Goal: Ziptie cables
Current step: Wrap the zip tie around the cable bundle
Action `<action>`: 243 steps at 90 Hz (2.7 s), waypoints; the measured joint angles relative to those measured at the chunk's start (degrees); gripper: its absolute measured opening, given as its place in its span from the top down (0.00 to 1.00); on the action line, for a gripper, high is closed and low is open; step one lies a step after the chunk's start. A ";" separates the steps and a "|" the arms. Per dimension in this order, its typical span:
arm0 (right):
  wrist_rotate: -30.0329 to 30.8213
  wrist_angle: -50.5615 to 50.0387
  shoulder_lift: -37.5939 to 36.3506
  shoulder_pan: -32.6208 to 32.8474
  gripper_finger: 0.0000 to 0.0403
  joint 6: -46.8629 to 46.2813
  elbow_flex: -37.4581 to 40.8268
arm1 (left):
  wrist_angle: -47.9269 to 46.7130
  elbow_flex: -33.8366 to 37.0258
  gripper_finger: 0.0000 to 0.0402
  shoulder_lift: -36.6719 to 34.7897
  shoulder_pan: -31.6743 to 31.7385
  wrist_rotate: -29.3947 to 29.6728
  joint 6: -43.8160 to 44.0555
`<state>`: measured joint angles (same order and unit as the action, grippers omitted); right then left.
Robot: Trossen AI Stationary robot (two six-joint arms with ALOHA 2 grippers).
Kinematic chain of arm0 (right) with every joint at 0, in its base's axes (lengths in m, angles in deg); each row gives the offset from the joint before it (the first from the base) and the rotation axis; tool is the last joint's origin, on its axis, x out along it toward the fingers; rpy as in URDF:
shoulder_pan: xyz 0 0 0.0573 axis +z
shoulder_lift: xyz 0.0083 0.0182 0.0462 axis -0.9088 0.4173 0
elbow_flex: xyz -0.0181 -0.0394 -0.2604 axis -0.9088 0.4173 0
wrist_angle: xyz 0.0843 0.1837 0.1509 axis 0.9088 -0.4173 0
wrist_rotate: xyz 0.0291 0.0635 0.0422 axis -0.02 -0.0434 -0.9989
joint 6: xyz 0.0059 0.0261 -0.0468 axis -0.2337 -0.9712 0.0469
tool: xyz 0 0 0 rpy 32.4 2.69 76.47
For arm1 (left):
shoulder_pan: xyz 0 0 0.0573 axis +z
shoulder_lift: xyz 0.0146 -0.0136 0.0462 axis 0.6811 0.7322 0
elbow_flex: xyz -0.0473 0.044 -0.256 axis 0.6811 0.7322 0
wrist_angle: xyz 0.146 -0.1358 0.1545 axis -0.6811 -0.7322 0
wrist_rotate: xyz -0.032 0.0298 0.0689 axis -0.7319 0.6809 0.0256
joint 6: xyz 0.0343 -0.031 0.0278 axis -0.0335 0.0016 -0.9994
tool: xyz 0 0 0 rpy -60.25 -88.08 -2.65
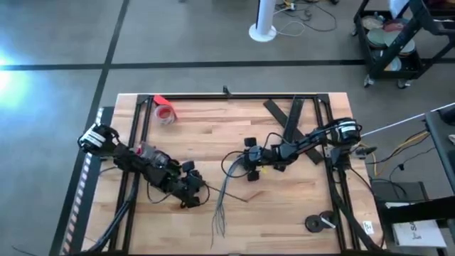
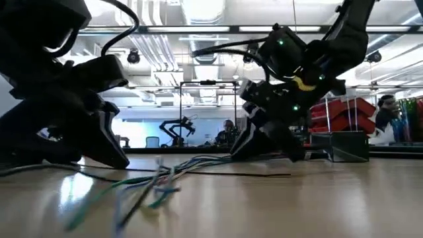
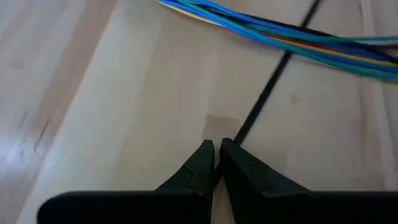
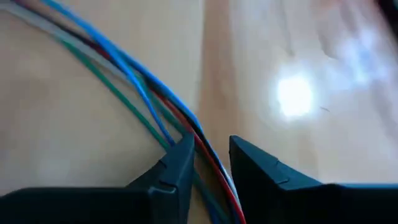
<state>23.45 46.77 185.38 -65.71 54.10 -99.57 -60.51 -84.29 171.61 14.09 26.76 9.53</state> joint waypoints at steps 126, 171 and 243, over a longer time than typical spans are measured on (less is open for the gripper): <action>-21.60 4.54 2.93 19.73 0.64 31.02 -2.10 | 7.83 -0.08 0.95 2.43 4.99 7.01 -11.85; -17.04 -10.25 2.60 19.66 0.62 45.93 -9.33 | 11.04 -0.34 0.95 2.45 6.38 5.03 -6.51; -15.04 -11.10 2.44 22.00 0.69 50.44 -9.94 | 17.68 -3.69 0.95 11.39 6.38 2.34 -1.34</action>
<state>8.40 35.67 187.82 -43.71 104.54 -109.51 -42.83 -87.98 183.00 20.47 29.10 8.20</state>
